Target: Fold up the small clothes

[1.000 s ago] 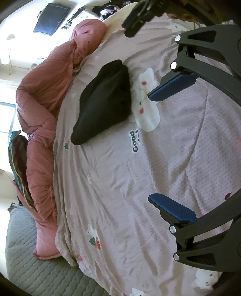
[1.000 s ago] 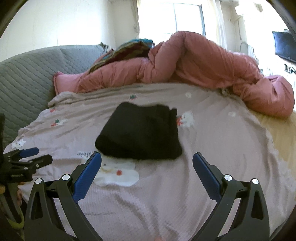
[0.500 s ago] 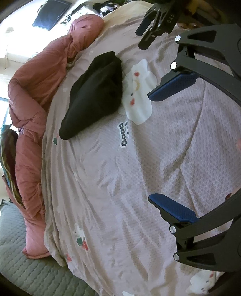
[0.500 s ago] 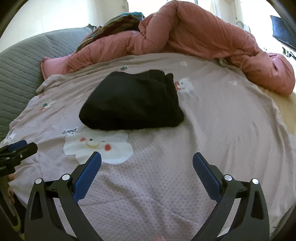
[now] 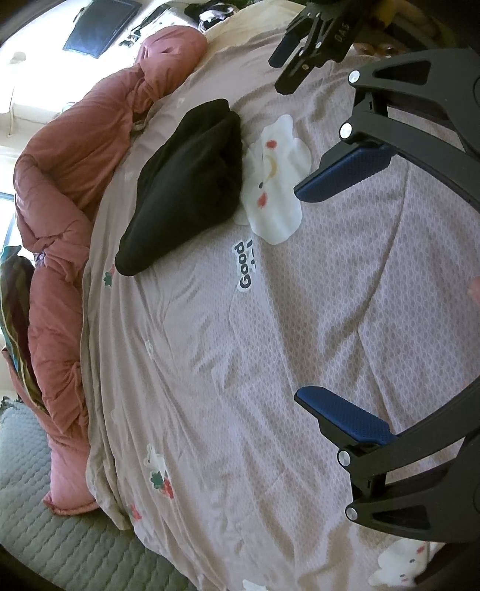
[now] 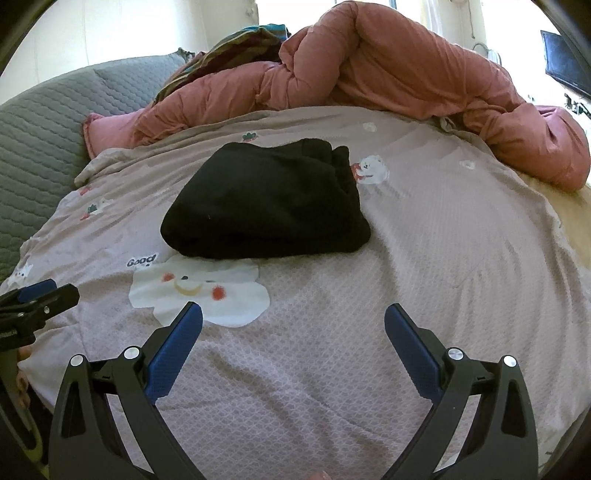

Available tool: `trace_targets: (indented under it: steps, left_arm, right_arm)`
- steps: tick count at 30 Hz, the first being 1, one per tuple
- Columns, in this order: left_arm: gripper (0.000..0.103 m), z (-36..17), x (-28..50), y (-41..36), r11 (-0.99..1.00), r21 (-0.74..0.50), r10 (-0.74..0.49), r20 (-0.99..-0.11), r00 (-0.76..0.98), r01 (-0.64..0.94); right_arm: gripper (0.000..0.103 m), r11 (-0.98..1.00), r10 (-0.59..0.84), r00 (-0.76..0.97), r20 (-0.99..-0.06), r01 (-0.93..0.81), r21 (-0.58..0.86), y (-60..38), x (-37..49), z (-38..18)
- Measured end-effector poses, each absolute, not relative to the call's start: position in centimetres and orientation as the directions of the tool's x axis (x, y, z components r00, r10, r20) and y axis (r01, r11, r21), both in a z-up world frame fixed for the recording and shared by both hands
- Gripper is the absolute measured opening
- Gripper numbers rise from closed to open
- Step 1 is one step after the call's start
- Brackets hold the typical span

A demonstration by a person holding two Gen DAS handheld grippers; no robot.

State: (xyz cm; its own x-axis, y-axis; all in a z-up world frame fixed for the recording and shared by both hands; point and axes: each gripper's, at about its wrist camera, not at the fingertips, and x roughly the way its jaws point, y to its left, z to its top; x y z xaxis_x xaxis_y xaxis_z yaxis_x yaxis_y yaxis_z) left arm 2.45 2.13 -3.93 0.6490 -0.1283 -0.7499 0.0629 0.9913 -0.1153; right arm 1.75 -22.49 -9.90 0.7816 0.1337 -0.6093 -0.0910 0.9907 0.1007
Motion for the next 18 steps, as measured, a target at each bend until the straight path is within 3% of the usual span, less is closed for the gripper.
trace_targets:
  steps: [18]
  left_arm:
    - [0.093, -3.68, 2.37, 1.86, 0.994, -0.09, -0.103, -0.753, 0.65, 0.054]
  right_arm:
    - [0.098, 0.99, 0.137, 0.784, -0.605, -0.094, 0.102, -22.43, 1.45, -9.78]
